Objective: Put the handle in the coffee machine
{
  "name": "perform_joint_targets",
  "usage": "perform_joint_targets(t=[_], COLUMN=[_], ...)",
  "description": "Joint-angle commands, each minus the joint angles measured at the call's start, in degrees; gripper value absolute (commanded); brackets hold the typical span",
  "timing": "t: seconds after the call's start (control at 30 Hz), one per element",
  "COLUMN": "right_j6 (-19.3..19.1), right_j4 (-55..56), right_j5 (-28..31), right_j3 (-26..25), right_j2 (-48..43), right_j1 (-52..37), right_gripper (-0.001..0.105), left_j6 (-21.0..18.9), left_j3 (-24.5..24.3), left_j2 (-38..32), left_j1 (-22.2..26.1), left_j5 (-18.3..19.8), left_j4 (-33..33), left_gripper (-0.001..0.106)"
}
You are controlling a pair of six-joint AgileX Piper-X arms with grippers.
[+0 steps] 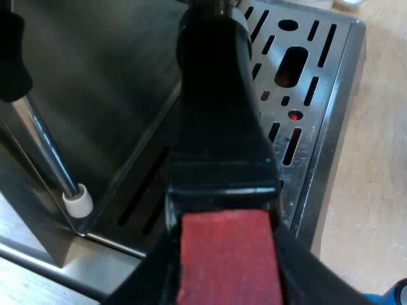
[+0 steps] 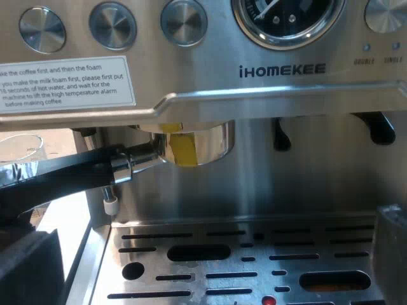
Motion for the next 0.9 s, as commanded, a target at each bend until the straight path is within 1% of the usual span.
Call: perform_joint_targets(t=[0.03, 0.17, 0.43, 0.63, 0.73, 0.9], right_j6=[-0.6, -0.6, -0.6, -0.6, -0.6, -0.6], right_j4=[0.21, 0.25, 0.25, 0.25, 0.25, 0.25], right_j5=[0.8, 0.8, 0.8, 0.8, 0.8, 0.8], right_j3=[0.04, 0.04, 0.04, 0.04, 0.04, 0.04], right_j2=[-0.02, -0.02, -0.02, -0.02, -0.02, -0.02], right_j1=[-0.31, -0.31, -0.31, -0.31, -0.31, -0.31], right_gripper=[0.102, 0.102, 0.102, 0.102, 0.102, 0.102], left_j6=[-0.72, -0.58, 3.54, 3.41, 3.41, 3.41], left_j3=[-0.58, -0.58, -0.58, -0.58, -0.58, -0.65], left_j2=[-0.43, -0.43, -0.43, -0.43, -0.43, -0.43], left_j1=[1.05, 2.63, 1.86, 1.8, 1.8, 1.8], left_j5=[3.46, 3.74, 4.16, 5.03, 6.95, 6.95], left_j4=[-0.94, -0.95, 3.11, 2.78, 2.65, 2.36], left_gripper=[0.0, 0.0, 0.0, 0.0, 0.0, 0.0])
